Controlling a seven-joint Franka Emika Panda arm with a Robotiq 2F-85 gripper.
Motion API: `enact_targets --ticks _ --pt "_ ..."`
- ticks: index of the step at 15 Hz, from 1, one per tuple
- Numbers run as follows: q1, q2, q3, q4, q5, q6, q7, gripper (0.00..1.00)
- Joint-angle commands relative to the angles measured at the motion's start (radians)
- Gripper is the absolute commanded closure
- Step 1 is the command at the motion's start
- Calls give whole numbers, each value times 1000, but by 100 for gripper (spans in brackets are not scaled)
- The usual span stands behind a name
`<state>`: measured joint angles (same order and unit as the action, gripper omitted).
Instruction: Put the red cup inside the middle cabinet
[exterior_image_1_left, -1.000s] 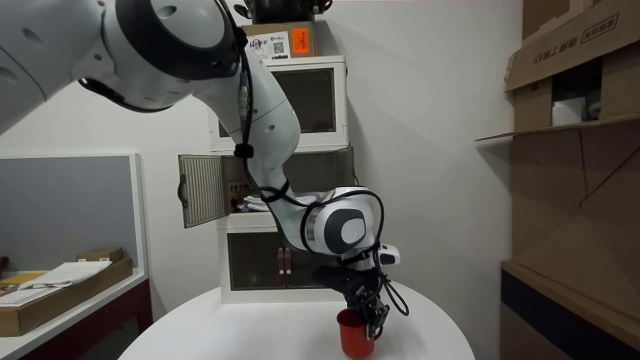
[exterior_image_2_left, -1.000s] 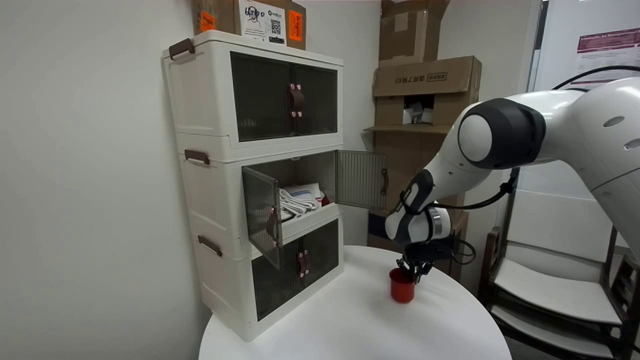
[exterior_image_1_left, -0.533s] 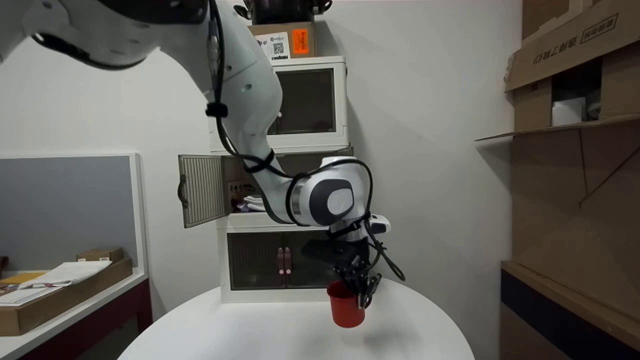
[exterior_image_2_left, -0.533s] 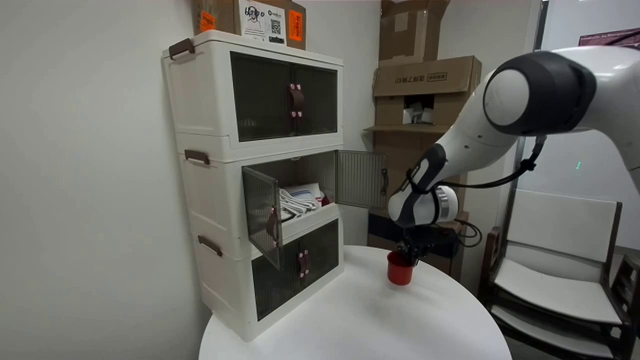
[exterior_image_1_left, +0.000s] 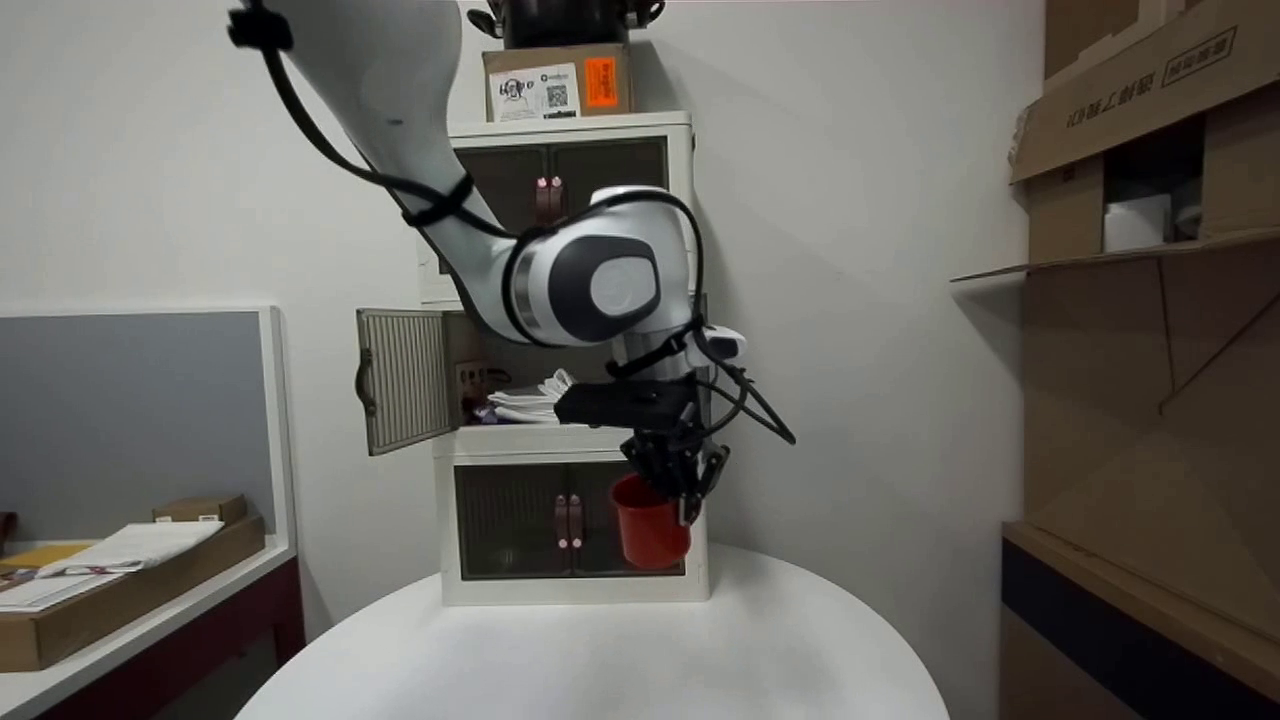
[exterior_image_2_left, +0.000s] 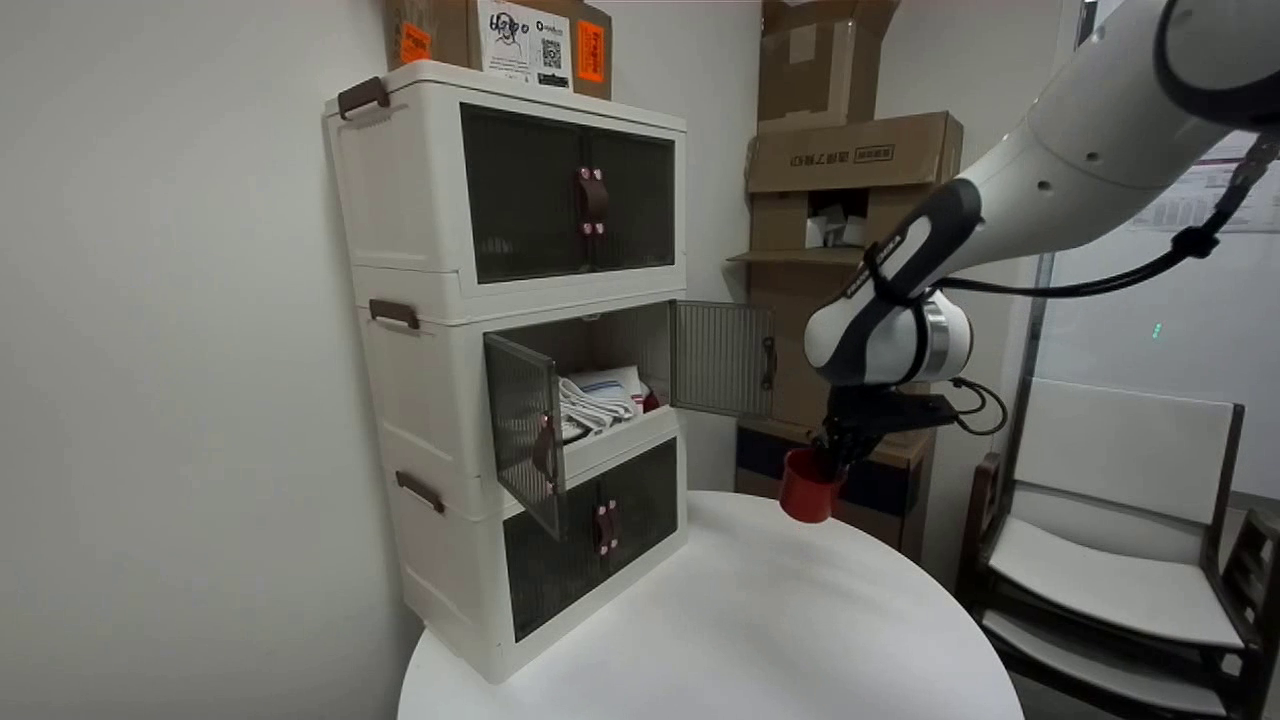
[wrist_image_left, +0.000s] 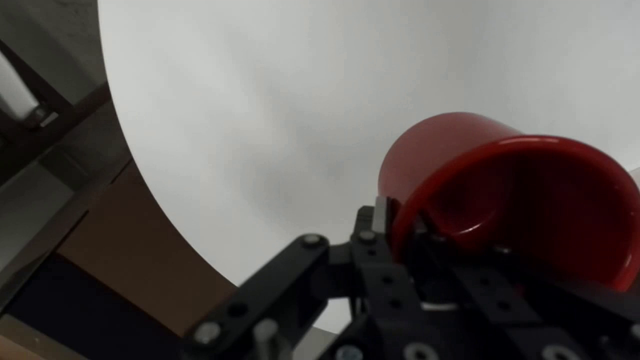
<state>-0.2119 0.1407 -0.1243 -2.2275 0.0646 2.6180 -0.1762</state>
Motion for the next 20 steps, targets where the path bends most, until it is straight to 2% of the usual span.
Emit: enact_targets --ticks 1,4,7,12,17,20 --pt "18 -173 32 -75 84 -54 -163 98" --pt "74 -232 43 -37 95 -103 -252 98" --pt "133 -245 54 9 70 -110 -287 98" --pt "200 -185 77 96 86 -2 -272 98" --pt "232 -131 97 179 259 -18 -356 98" --pt "236 -112 128 209 296 -27 -376 98"
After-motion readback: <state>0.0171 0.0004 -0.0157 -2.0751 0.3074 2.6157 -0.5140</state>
